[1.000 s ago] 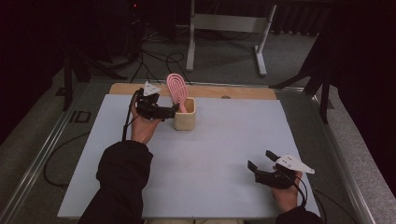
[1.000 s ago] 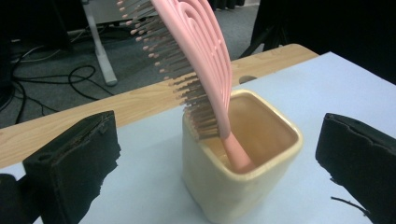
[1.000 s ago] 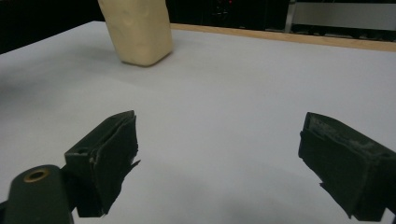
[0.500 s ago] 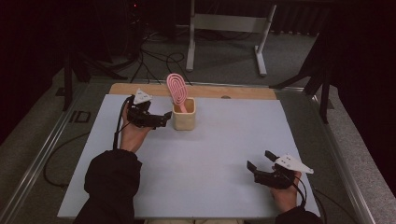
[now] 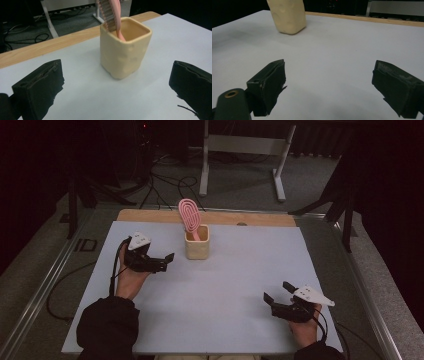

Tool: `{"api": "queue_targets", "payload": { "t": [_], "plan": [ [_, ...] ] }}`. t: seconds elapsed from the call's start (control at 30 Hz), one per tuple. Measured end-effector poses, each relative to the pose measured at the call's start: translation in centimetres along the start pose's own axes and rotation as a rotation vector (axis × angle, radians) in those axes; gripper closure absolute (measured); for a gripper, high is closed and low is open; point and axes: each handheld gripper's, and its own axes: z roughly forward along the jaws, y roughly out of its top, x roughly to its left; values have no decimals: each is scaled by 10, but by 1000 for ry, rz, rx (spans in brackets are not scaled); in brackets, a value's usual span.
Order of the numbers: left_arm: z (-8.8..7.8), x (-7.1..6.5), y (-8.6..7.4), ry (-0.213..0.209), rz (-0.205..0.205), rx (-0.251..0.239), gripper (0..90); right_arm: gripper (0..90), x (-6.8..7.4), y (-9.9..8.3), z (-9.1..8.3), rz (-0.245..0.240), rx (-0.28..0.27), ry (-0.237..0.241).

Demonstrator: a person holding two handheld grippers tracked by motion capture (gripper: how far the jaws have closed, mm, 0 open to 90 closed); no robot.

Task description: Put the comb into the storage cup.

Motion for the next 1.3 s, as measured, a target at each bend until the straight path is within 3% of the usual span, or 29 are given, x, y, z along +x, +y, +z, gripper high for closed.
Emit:
{"api": "queue_targets", "payload": {
  "t": [0.43, 0.67, 0.77, 1.0, 1.3],
  "plan": [
    [-26, 0, -42, 7, -3, -19, 0, 114, 3, 1, 1, -7, -3, 6],
    [-35, -1, -61, -13, -10, -17, 0, 114, 4, 1, 0, -8, -8, 8],
    [-40, -2, -71, 11, 6, -29, 1, 114, 4, 1, 0, -12, -7, 10],
    [-54, -5, -90, 7, 31, -49, 1, 113, 5, 2, -2, -9, -19, 16],
    [-68, -3, -103, 35, 15, -87, 0, 111, 7, 4, -1, -21, -43, 28]
  ]
}}
